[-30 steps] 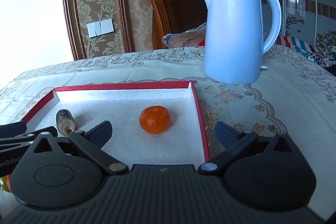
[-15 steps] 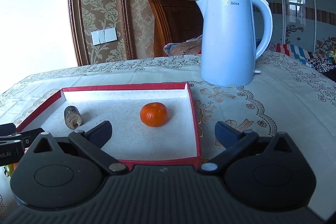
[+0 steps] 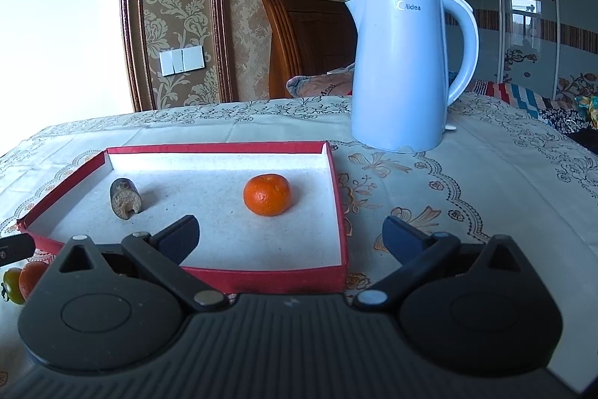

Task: Organize fruits
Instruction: 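Withdraw both grippers from the tray back toward the fruit row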

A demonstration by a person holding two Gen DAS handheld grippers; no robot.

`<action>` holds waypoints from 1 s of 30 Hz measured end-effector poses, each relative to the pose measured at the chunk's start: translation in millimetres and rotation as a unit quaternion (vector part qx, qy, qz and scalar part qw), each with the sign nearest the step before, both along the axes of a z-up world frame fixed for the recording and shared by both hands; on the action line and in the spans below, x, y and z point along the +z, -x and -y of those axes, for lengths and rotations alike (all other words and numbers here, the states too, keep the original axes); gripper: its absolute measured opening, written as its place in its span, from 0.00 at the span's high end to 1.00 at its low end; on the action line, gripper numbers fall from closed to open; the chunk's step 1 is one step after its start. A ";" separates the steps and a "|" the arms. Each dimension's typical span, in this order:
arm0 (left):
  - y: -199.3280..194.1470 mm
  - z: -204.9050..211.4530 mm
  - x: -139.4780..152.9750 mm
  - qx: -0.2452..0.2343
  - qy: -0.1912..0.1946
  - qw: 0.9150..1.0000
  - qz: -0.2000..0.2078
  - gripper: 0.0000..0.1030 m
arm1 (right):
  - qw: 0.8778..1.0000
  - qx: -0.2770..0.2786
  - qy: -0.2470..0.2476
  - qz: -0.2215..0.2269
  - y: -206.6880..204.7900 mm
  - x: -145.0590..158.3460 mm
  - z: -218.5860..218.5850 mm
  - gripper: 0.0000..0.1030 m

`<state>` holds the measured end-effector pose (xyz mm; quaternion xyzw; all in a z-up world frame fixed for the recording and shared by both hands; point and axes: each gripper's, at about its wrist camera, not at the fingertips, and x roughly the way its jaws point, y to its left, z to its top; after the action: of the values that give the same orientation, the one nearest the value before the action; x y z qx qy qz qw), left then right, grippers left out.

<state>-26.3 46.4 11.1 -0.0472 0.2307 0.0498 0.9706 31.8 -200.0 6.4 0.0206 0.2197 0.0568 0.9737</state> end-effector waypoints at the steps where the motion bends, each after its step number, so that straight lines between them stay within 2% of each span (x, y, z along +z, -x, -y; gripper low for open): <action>1: 2.7 -1.6 -0.7 -0.004 -0.001 1.000 -0.001 0.20 | 1.000 0.002 -0.002 -0.002 -0.5 -0.4 0.4 0.00; 10: 15.5 0.3 -7.7 -0.044 -0.037 0.998 -0.007 0.17 | 1.000 0.004 0.000 -0.001 0.4 -0.4 -0.1 0.00; 16: 17.8 7.4 -9.5 -0.114 -0.045 0.992 -0.017 0.14 | 1.000 0.003 0.000 -0.004 -0.1 -1.1 -0.2 0.00; 17: 18.8 8.0 -10.4 -0.123 -0.055 0.991 -0.017 0.13 | 1.000 0.003 0.001 -0.004 0.0 -1.2 -0.5 0.00; 19: 25.7 5.3 -11.6 -0.127 -0.089 0.988 -0.006 0.12 | 1.000 0.003 0.000 -0.002 0.5 -1.1 -0.5 0.00; 21: 31.6 -5.6 -11.8 -0.125 -0.107 0.986 0.000 0.12 | 1.000 0.004 -0.001 -0.002 0.4 -0.7 -0.3 0.00; 26: 24.3 -33.0 -15.5 -0.119 -0.081 0.989 -0.042 0.11 | 1.000 0.009 -0.002 -0.006 -0.8 -1.2 -2.2 0.00; 30: 21.2 -30.7 -18.2 -0.123 -0.095 0.986 -0.055 0.11 | 1.000 0.008 0.001 -0.008 -1.6 -1.7 -3.0 0.00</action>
<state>-47.5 77.1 -7.1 0.0764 0.2821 -0.0457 0.9553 33.4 -197.0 4.7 0.0185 0.2279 0.0639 0.9714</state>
